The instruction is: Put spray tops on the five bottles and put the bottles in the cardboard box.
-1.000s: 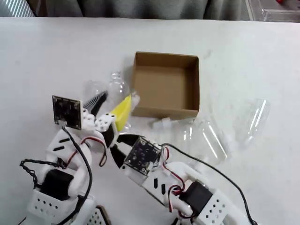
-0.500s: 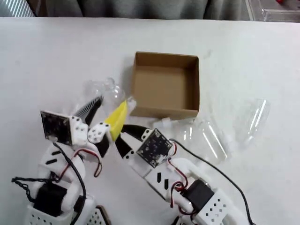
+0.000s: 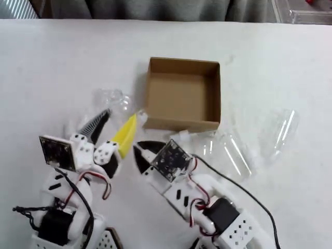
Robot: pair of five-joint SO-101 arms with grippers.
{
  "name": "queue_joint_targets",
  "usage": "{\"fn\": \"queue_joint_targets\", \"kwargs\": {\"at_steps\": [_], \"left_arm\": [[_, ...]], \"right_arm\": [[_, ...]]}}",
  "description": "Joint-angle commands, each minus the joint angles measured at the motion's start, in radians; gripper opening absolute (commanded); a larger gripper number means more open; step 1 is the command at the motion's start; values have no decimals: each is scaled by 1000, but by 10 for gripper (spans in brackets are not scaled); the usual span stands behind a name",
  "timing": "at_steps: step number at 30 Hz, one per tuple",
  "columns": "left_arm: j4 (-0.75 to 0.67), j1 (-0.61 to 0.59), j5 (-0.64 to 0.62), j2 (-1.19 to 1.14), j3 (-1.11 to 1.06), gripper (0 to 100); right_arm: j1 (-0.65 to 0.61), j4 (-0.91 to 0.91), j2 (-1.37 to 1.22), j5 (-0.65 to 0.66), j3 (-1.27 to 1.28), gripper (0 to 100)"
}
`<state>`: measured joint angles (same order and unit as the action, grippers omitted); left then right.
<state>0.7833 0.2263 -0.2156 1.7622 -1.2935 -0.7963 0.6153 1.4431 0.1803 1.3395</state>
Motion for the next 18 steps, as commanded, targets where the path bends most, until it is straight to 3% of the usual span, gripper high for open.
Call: {"fn": "queue_joint_targets", "kwargs": {"at_steps": [1, 4, 12, 18], "left_arm": [[-46, -113, -9, 1, -6, 59], [-46, -148, -6, -71, 21, 59], [-55, -196, -2, -452, 141, 59], [-63, -260, -2, -544, 152, 60]], "right_arm": [[176, 208, -15, 55, -172, 15], [265, 223, -101, 135, -207, 15], [275, 255, -493, 290, -350, 17], [275, 367, -814, 419, -562, 18]]}}
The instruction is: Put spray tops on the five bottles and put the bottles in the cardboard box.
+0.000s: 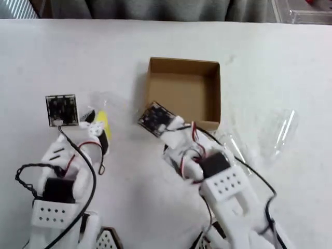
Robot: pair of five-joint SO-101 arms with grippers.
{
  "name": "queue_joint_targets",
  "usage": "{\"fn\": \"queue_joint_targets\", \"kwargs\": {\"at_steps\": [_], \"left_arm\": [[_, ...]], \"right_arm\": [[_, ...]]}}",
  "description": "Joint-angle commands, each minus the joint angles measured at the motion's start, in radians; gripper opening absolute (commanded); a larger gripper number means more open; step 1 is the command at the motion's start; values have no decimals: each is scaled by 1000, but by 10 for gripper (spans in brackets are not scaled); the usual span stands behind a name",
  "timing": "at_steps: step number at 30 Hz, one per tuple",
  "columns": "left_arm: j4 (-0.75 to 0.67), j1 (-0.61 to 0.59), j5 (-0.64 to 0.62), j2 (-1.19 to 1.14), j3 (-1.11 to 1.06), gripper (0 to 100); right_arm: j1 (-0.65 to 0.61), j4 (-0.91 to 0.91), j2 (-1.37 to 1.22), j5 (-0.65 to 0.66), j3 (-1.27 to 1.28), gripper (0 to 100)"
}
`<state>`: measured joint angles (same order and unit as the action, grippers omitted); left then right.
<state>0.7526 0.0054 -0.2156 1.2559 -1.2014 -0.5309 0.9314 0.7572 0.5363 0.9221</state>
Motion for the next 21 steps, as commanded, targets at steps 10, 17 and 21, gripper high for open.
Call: {"fn": "queue_joint_targets", "kwargs": {"at_steps": [10, 17, 21], "left_arm": [[2, -140, -3, -44, 86, 63], [212, -134, -5, -179, 259, 64], [222, -133, -11, -452, 364, 65]], "right_arm": [[1, 153, -441, 169, -359, 17], [18, 156, -467, 135, -347, 16], [19, 156, -460, 127, -327, 16]]}}
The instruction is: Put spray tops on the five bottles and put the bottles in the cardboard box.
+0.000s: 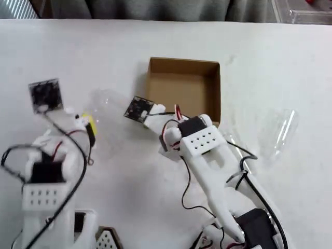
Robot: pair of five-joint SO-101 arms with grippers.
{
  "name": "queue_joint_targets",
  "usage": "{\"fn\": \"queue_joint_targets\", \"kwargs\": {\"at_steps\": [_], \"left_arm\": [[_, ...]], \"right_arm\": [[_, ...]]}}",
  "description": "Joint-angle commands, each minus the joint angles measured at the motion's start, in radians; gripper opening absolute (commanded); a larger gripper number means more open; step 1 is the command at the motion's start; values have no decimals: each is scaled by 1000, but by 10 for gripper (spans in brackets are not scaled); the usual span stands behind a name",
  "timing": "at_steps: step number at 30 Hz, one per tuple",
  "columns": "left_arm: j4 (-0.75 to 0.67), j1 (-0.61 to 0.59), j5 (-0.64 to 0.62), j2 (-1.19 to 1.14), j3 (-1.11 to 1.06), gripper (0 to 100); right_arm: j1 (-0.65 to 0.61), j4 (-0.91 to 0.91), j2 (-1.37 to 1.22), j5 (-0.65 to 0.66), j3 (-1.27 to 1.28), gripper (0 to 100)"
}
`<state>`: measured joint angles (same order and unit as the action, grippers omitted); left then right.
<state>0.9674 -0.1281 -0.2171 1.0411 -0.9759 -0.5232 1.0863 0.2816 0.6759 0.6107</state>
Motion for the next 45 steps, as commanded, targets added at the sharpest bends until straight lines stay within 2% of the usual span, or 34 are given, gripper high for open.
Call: {"fn": "queue_joint_targets", "kwargs": {"at_steps": [1, 4, 9, 11, 16, 24, 29, 40, 45], "left_arm": [[5, 1, -9, -303, 164, 65], [8, -1, -38, -466, 245, 65], [12, -1, -198, -590, 325, 66], [12, -1, -206, -595, 327, 82], [12, -7, -256, -613, 324, 216], [21, -19, -298, -822, 430, 214], [104, -48, -370, -980, 568, 215], [288, -48, -371, -1268, 850, 219], [358, -47, -373, -1291, 878, 316]], "right_arm": [[12, 1, 13, -12, -15, 16], [12, 4, 8, -15, -15, 16], [12, 4, 7, -17, -14, 16], [12, 4, 7, -15, -8, 16], [4, -1, 8, -12, 11, 16], [4, 1, 8, -12, 12, 16], [5, 4, 7, -12, 12, 16], [4, 4, 7, -11, 14, 16], [4, 5, 7, -11, 14, 16]]}}
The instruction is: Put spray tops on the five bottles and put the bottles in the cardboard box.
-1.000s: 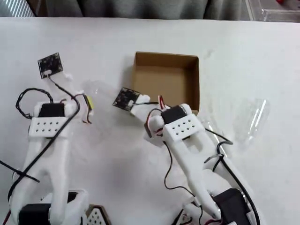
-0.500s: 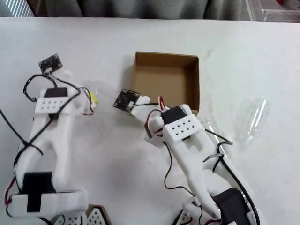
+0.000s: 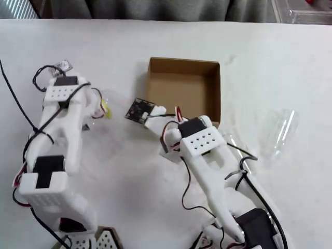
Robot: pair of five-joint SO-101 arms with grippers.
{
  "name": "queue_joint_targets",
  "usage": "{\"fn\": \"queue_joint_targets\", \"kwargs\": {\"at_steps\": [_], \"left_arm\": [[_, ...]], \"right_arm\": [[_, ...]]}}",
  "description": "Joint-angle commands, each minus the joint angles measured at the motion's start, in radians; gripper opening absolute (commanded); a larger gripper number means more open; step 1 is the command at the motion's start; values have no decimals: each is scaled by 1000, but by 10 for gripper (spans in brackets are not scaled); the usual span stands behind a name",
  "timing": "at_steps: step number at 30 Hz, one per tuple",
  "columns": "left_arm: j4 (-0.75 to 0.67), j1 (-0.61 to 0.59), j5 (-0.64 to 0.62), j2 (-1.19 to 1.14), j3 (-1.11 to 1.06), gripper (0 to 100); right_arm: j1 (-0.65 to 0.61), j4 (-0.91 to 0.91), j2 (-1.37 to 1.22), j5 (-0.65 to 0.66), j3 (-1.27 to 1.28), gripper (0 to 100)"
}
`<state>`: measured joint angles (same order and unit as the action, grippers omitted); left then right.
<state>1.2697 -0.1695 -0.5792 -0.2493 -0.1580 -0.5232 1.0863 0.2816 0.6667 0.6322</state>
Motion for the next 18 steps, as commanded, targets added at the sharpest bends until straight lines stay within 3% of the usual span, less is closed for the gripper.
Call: {"fn": "queue_joint_targets", "kwargs": {"at_steps": [1, 18], "left_arm": [[60, -7, -12, -2, 60, 330], [-9, -30, -117, -65, 66, 334]], "right_arm": [[4, 5, 7, -2, -8, 16], [2, -2, 5, -2, 11, 16]]}}
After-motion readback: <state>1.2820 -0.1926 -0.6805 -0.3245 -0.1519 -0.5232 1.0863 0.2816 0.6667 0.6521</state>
